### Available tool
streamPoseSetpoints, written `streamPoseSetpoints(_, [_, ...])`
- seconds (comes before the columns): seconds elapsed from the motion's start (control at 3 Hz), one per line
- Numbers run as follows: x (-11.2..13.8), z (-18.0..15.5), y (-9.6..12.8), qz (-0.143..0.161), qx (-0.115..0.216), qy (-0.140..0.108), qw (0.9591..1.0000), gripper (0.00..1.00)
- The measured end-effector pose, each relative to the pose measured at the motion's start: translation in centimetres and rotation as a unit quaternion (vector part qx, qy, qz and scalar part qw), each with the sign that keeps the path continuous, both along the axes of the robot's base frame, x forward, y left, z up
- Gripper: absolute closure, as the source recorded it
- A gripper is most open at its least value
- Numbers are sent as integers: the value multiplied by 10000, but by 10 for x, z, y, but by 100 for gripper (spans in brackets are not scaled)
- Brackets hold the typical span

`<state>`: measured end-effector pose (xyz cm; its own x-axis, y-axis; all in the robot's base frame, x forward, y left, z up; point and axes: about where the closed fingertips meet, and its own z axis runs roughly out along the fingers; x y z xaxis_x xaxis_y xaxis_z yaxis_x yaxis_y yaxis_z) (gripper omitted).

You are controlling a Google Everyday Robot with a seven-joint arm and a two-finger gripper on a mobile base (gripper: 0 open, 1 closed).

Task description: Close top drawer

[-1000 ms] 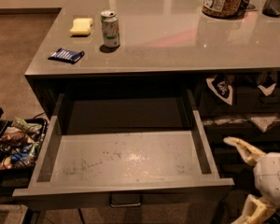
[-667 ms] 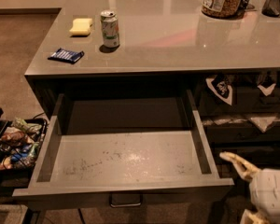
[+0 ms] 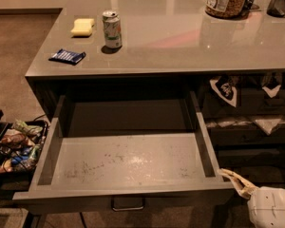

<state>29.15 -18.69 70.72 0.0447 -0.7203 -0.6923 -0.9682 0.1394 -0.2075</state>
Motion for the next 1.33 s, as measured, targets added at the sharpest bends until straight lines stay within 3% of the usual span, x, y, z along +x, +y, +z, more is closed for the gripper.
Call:
streamPoseSetpoints(0.33, [0, 0, 0, 2, 0, 0, 10000, 18])
streamPoseSetpoints(1.33, [-4, -4, 1, 1, -11, -9, 10000, 88])
